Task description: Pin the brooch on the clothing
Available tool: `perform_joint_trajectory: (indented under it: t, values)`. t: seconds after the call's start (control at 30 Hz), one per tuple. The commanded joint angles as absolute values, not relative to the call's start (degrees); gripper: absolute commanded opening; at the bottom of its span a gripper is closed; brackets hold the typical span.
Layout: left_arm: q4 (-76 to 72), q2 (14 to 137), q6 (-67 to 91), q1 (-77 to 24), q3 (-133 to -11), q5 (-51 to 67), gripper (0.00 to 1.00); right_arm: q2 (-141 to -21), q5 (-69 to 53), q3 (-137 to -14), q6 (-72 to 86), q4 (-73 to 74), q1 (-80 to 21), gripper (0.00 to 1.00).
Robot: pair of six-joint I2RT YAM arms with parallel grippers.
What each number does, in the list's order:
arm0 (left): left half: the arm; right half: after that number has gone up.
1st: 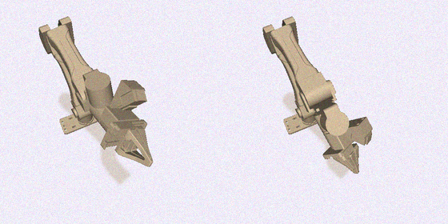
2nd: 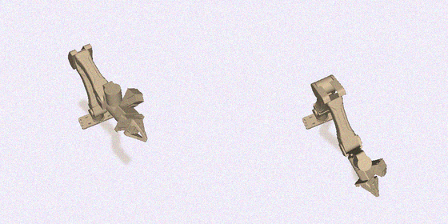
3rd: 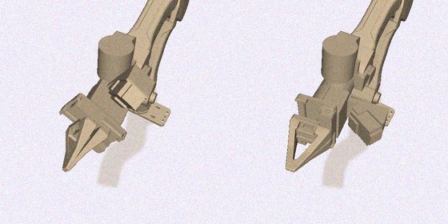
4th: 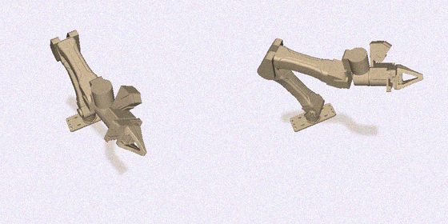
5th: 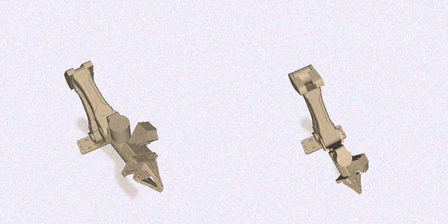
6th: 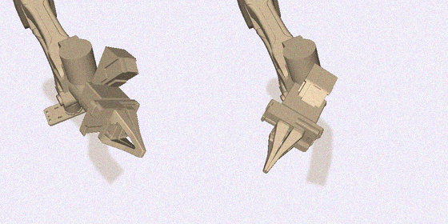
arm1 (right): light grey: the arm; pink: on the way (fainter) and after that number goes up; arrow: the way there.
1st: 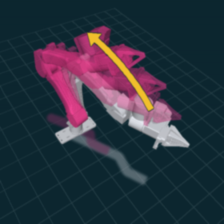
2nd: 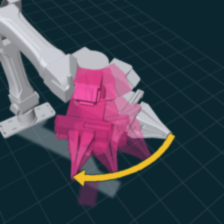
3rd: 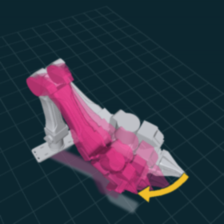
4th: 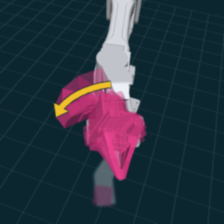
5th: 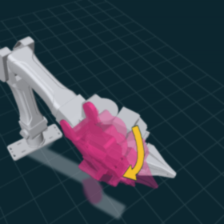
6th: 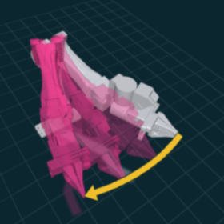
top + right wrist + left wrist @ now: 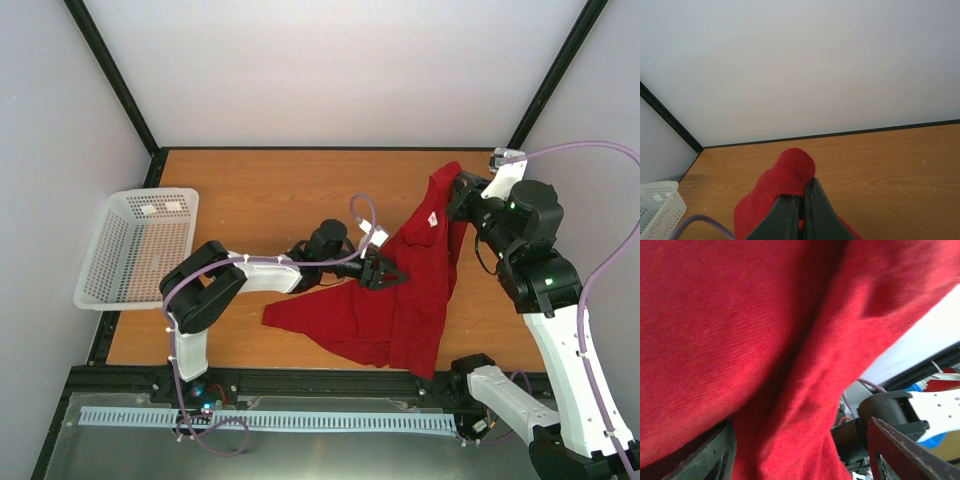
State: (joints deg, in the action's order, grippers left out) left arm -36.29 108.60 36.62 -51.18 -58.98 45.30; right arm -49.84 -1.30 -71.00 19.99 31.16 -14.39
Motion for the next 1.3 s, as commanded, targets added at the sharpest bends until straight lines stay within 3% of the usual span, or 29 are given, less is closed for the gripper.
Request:
perform_joint_trajectory:
  t: [0.0, 0.1, 0.4, 0.5, 0.63, 0.87, 1.1, 1.27]
  values:
    - [-30.9, 108.1, 33.2, -51.5, -61.2, 39.5, 0.72, -49.0, -1.4, -73.1, 20.1, 29.3, -14.2, 0.03]
    - [-30.4, 110.0, 33.2, -51.5, -63.8, 41.0, 0.70, -49.0, -1.7, -73.1, 19.9, 29.2, -14.2, 0.03]
    - [-32.0, 111.2, 34.0, -51.5, -67.1, 45.4, 0.44, -48.7, -0.9, -72.9, 18.6, 29.7, -14.2, 0.03]
    - [-32.3, 111.5, 34.7, -51.5, -67.8, 46.6, 0.30, -48.8, -0.8, -73.2, 18.5, 29.5, -14.2, 0.03]
    - [-28.2, 106.4, 30.5, -51.4, -66.0, 43.6, 0.02, -48.9, 0.7, -73.9, 16.7, 29.9, -14.2, 0.03]
    - [-2.6, 88.7, 15.5, -50.3, -68.7, 21.8, 0.01, -47.6, 5.3, -77.7, 10.2, 29.8, -14.2, 0.03]
    - [18.1, 73.7, 1.0, -50.2, -84.8, -3.6, 0.01, -44.7, 0.9, -85.3, 0.9, 26.6, -14.2, 0.03]
    - [25.8, 67.0, -9.2, -50.1, -98.0, -0.6, 0.01, -40.1, -13.5, -89.8, -5.3, 24.1, -14.2, 0.03]
